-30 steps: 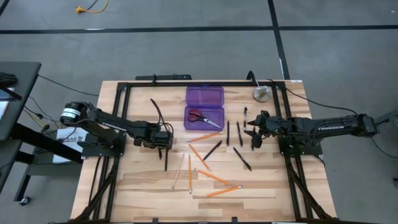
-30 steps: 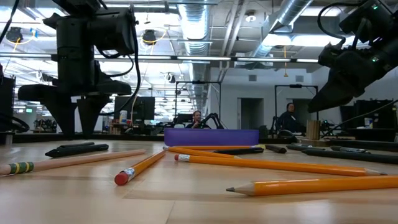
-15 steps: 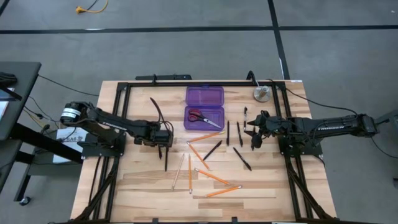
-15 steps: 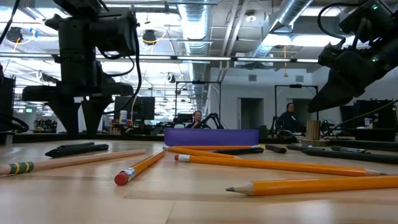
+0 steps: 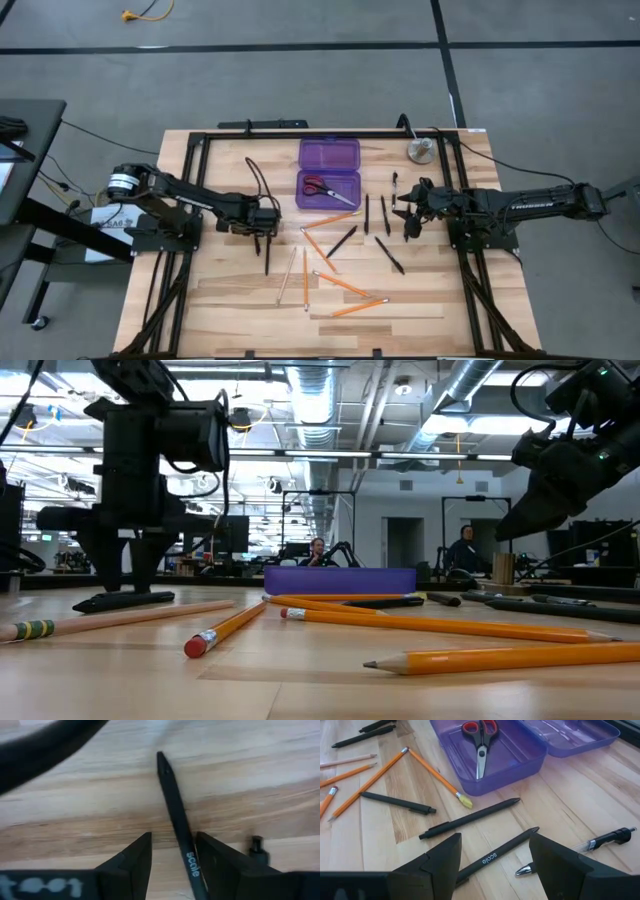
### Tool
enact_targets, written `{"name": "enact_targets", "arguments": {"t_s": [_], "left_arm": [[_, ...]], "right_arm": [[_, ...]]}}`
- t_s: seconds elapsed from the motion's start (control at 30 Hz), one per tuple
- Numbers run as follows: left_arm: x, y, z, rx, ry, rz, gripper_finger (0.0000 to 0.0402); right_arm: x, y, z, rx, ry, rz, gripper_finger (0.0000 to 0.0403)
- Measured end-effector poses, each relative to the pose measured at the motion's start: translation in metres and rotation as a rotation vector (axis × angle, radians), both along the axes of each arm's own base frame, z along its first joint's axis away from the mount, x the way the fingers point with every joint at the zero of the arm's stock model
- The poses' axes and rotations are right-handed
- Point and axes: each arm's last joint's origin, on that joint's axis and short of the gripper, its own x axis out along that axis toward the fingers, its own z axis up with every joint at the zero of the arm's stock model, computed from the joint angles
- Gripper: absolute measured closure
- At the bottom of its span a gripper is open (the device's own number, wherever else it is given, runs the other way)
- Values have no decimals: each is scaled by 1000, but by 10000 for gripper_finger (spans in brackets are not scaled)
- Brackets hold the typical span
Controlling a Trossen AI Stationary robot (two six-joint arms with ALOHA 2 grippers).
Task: Pick & place school supplies into a supply box
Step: Put the black pen into the violet supply box
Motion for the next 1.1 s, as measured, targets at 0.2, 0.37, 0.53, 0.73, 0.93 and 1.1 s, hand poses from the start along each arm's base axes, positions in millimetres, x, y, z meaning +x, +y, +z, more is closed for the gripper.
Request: {"name": "enact_targets", "arguments": {"t_s": [0.2, 0.37, 0.53, 0.73, 0.93, 1.1], "left_arm": [[4, 0, -9, -10, 26, -39, 258], [5, 0, -8, -14, 30, -53, 266], [7, -1, -8, -19, 19, -53, 303], [8, -1, -8, -21, 7, -51, 354], [8, -1, -8, -3, 4, -47, 379], [10, 0, -6, 21, 5, -55, 375]], "right_arm": [[0, 0, 0, 0, 4, 0, 173], [0, 0, -1, 0, 7, 0, 173], [0, 0, -1, 0, 7, 0, 173], [-1, 0, -1, 0, 10, 0, 173], [-1, 0, -1, 1, 9, 0, 173], [-1, 0, -1, 0, 10, 0, 173]]}}
